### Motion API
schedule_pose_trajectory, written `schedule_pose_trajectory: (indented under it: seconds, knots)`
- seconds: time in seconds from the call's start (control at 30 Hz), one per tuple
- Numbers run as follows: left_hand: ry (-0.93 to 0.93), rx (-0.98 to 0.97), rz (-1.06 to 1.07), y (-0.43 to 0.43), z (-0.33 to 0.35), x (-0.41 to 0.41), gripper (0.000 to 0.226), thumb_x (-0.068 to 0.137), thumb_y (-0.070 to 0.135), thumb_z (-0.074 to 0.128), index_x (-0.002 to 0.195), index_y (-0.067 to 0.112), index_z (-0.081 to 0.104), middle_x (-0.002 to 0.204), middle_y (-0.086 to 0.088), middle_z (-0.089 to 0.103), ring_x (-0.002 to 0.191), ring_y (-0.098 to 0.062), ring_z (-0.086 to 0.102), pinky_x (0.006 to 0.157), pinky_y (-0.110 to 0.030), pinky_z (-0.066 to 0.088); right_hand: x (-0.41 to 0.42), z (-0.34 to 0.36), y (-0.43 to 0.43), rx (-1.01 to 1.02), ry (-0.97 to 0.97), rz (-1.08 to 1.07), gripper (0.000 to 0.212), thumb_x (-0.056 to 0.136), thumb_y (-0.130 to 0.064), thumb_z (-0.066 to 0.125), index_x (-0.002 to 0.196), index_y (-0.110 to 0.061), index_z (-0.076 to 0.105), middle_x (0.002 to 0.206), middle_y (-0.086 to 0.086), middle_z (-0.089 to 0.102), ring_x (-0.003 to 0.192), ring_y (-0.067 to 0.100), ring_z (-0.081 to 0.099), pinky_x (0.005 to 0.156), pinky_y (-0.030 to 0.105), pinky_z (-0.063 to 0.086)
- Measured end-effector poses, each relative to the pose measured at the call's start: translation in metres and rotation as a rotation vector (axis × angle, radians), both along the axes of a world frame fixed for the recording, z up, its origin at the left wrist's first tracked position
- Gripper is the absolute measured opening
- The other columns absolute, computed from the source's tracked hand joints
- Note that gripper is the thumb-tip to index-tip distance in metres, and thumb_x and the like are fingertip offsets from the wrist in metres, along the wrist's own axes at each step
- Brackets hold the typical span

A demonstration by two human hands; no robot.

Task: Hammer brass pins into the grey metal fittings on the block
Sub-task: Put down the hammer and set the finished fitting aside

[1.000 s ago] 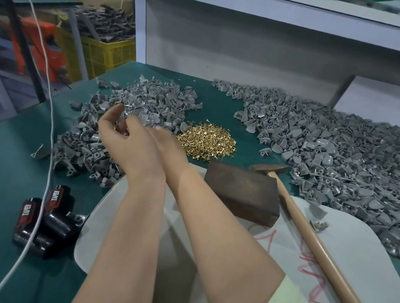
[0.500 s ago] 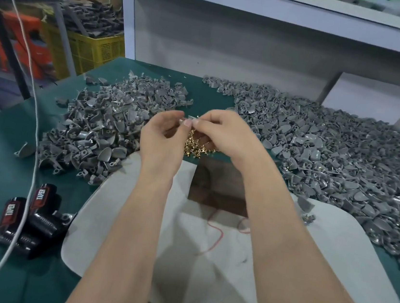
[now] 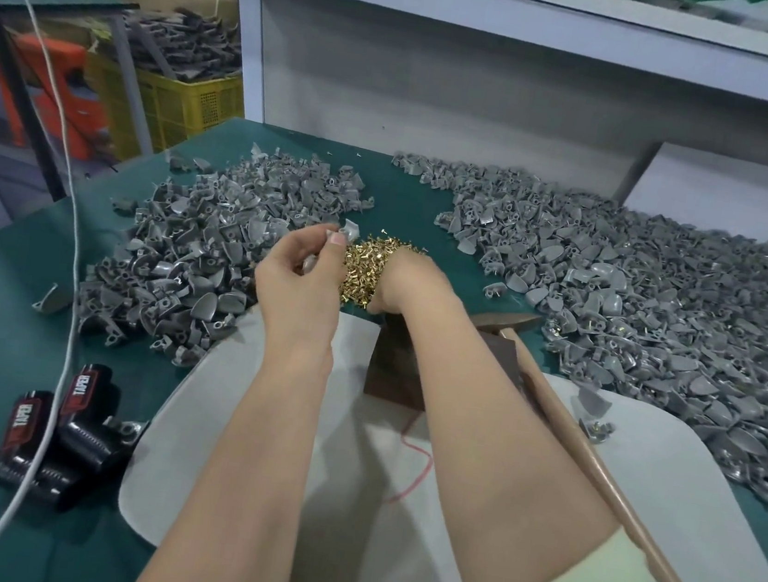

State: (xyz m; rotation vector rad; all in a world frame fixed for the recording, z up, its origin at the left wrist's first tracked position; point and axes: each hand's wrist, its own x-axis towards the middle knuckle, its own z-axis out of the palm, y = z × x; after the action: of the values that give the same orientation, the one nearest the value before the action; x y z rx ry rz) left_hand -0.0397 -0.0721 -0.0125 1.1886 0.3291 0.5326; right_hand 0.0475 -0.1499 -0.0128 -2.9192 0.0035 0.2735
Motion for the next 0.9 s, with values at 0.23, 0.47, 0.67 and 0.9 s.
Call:
schedule_pose_trajectory:
  seconds: [0.23,0.47,0.67,0.9]
  knots:
    - [0.013,0.004,-0.038,-0.005,0.0,0.0,0.011,0.09,0.008,0.062,0.084,0.018,0.063,0.084,-0.001,0.064,0.078,-0.008,0.058,0.077,-0.021,0.05,0.004,-0.004,0.012,-0.053,0.046,0.071,0.037,0.082,-0.008,0.059,0.119,-0.007,0.055,0.118,0.011,0.055,0.095,0.028,0.052,0.076,0.034,0.043]
    - [0.022,-0.001,-0.031,-0.006,-0.002,0.001,0.008,0.091,0.007,0.061,0.089,0.014,0.063,0.083,0.002,0.065,0.075,-0.005,0.059,0.075,-0.018,0.05,-0.002,-0.005,0.01,-0.007,-0.004,0.054,0.037,0.084,-0.004,0.055,0.121,-0.005,0.054,0.124,0.014,0.055,0.108,0.03,0.055,0.072,0.033,0.04]
    - [0.024,0.003,-0.031,-0.006,-0.003,0.002,0.014,0.09,0.007,0.061,0.082,0.019,0.063,0.083,0.001,0.065,0.078,-0.008,0.06,0.078,-0.022,0.05,-0.004,-0.006,0.013,0.054,-0.049,0.06,0.026,0.086,-0.008,0.054,0.111,-0.005,0.059,0.111,0.012,0.06,0.101,0.03,0.058,0.071,0.033,0.042]
    - [0.045,0.022,-0.029,-0.004,-0.004,0.003,0.013,0.09,0.009,0.061,0.083,0.02,0.063,0.086,0.0,0.066,0.084,-0.011,0.062,0.084,-0.026,0.052,-0.004,-0.008,0.019,0.059,-0.086,0.115,0.021,0.091,-0.017,0.052,0.108,-0.009,0.062,0.088,0.006,0.053,0.078,0.026,0.051,0.064,0.03,0.041]
